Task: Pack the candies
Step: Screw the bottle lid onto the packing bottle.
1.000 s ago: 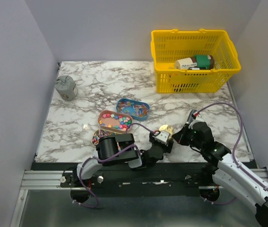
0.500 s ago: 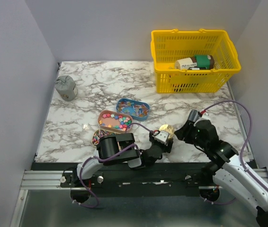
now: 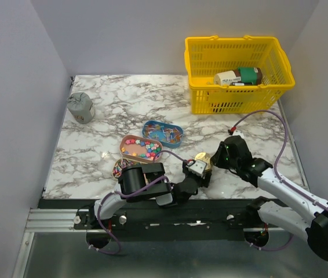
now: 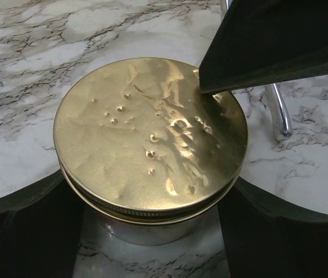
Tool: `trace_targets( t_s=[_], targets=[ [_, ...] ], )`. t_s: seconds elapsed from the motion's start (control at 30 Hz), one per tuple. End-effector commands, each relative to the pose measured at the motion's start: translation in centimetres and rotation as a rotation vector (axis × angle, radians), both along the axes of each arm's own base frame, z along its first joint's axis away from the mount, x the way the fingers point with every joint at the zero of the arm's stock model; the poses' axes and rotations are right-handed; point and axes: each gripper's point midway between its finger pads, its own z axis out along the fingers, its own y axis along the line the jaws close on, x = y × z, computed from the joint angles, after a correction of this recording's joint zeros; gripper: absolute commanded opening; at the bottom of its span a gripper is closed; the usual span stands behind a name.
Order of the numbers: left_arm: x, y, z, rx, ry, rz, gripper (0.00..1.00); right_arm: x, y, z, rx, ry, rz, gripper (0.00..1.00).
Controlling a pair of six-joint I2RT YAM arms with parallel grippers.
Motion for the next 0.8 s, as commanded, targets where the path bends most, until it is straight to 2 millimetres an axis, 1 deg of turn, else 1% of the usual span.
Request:
trace_targets(
  t_s=[0.0, 0.03, 0.07, 0.1, 0.2, 0.23, 0.27, 0.3, 0.33, 0.4, 0.43, 0.47, 0.5, 0.7, 0.77],
  targets=[
    [-3.5, 9.0, -13.6, 0.479, 0.226, -0.018, 0.63, 0.1, 1.3, 0.0, 0.040, -0.017, 0.058, 0.24],
    [-3.6, 9.1, -13.7, 0.479, 0.226, -0.018, 0.63, -0.2, 1.2, -0.3, 0.041, -0.011, 0.059, 0.23],
    [-3.5, 9.1, -13.6, 0.475, 0.226, -0.016, 0.63, -0.4, 1.3, -0.4, 0.050, -0.010, 0.064, 0.19],
    [-3.5, 9.1, -13.6, 0.475, 0.227, -0.018, 0.63, -0.9, 1.1, -1.2, 0.049, 0.010, 0.063, 0.17],
    [-3.5, 8.9, -13.5, 0.470, 0.225, -0.017, 0.63, -2.1, 1.3, -2.1, 0.078, 0.045, 0.076, 0.08],
    [-3.4, 8.8, -13.4, 0.469, 0.225, -0.015, 0.63, -2.7, 1.1, -2.9, 0.075, 0.067, 0.078, 0.06],
    [-3.4, 8.7, -13.4, 0.466, 0.225, -0.014, 0.63, -3.1, 1.0, -3.4, 0.080, 0.078, 0.080, 0.03],
    [-3.4, 8.7, -13.4, 0.467, 0.226, -0.013, 0.63, -3.3, 1.2, -3.3, 0.099, 0.071, 0.087, 0.01],
    [-3.4, 8.6, -13.3, 0.469, 0.226, -0.014, 0.63, -3.8, 0.9, -4.0, 0.101, 0.086, 0.079, 0.01],
    [-3.3, 8.5, -13.3, 0.471, 0.226, -0.010, 0.63, -4.1, 0.9, -4.1, 0.114, 0.087, 0.082, 0.01],
    [-3.3, 8.6, -13.4, 0.482, 0.227, -0.007, 0.63, -4.2, 0.9, -3.9, 0.125, 0.076, 0.077, 0.01],
    [-3.2, 8.4, -13.3, 0.479, 0.228, -0.007, 0.63, -4.4, 0.9, -4.0, 0.129, 0.078, 0.075, 0.01],
    [-3.3, 8.4, -13.4, 0.484, 0.227, -0.006, 0.63, -4.9, 1.3, -4.0, 0.151, 0.093, 0.098, 0.01],
    [-3.1, 8.3, -13.3, 0.491, 0.227, -0.003, 0.63, -5.8, 1.7, -3.6, 0.205, 0.093, 0.115, 0.01],
    [-3.1, 8.2, -13.2, 0.491, 0.227, -0.005, 0.63, -5.8, 1.6, -3.3, 0.217, 0.082, 0.110, 0.01]
  ],
)
